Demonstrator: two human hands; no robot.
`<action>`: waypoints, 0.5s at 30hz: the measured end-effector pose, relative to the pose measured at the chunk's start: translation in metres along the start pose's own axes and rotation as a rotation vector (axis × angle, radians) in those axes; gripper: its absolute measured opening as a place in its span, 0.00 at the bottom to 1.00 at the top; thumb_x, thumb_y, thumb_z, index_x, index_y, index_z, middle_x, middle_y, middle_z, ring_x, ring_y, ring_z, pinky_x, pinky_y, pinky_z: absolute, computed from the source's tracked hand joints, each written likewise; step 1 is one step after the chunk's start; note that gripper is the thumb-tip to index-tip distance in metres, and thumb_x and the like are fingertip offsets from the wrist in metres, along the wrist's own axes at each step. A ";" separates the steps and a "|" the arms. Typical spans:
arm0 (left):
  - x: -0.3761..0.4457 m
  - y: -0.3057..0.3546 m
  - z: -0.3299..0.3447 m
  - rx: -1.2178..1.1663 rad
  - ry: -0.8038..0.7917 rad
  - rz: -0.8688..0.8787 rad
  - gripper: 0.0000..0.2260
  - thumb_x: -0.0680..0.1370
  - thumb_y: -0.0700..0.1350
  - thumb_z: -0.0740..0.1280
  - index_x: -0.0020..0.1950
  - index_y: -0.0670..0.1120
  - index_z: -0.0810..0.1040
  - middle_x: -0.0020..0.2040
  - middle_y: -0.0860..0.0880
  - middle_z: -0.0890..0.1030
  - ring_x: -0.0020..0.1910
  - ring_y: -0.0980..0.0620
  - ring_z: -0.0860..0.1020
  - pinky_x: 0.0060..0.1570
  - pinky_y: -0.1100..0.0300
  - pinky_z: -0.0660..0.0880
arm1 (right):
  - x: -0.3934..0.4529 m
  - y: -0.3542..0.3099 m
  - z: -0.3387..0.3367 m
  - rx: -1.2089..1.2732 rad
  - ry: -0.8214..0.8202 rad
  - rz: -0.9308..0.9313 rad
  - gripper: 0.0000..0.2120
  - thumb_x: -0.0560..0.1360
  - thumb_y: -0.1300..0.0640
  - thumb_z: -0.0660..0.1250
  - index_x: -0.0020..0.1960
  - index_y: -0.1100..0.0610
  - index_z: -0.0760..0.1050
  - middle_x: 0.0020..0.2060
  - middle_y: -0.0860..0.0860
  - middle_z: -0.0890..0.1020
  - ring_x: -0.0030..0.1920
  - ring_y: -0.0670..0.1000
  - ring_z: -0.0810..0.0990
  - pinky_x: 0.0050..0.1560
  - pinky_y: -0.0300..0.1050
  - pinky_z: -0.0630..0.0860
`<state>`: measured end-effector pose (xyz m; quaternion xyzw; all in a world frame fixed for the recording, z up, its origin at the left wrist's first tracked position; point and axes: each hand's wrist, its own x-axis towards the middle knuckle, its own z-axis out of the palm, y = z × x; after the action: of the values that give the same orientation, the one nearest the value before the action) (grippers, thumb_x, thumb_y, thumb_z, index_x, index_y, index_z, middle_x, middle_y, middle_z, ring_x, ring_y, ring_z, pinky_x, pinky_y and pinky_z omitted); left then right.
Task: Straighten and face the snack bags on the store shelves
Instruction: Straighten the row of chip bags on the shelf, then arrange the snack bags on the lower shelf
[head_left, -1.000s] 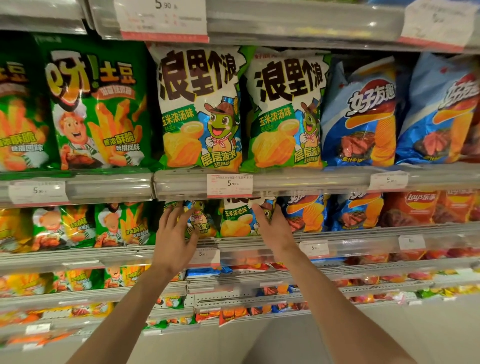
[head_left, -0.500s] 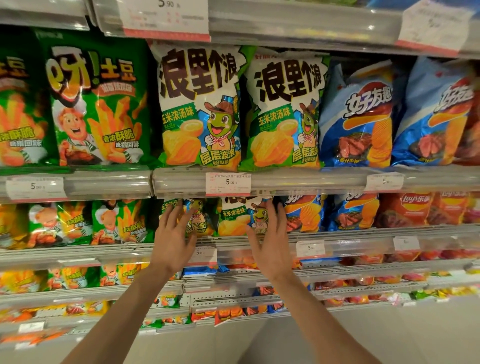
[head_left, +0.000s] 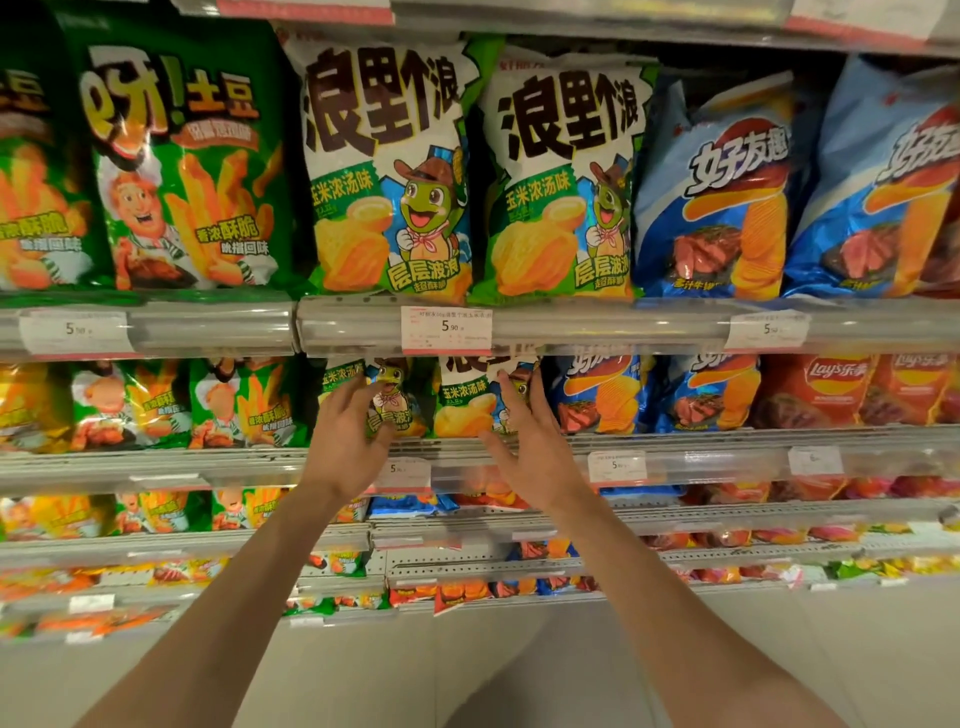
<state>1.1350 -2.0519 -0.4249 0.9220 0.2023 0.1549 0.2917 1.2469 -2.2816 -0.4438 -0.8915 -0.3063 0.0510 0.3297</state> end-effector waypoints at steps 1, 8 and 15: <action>-0.004 0.002 0.000 -0.027 0.009 -0.011 0.25 0.81 0.44 0.69 0.78 0.46 0.69 0.80 0.43 0.65 0.80 0.43 0.59 0.79 0.47 0.57 | -0.001 0.001 -0.003 0.019 -0.007 0.000 0.35 0.83 0.40 0.61 0.82 0.37 0.45 0.83 0.47 0.37 0.83 0.54 0.48 0.79 0.56 0.61; -0.034 0.011 0.007 -0.183 0.003 -0.081 0.22 0.83 0.44 0.66 0.77 0.47 0.70 0.76 0.45 0.70 0.74 0.45 0.68 0.71 0.51 0.66 | -0.018 0.017 -0.020 0.179 0.057 0.075 0.27 0.80 0.45 0.69 0.77 0.44 0.66 0.82 0.48 0.55 0.81 0.50 0.58 0.75 0.44 0.58; -0.050 0.004 0.029 -0.511 0.016 -0.137 0.14 0.83 0.42 0.66 0.68 0.53 0.75 0.57 0.57 0.80 0.54 0.63 0.79 0.54 0.61 0.78 | -0.047 0.034 -0.023 0.392 0.209 0.284 0.13 0.80 0.52 0.71 0.63 0.52 0.77 0.57 0.42 0.80 0.55 0.43 0.81 0.50 0.32 0.79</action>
<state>1.1041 -2.0917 -0.4534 0.8012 0.2210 0.1881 0.5233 1.2335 -2.3423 -0.4520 -0.8450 -0.1267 0.0629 0.5156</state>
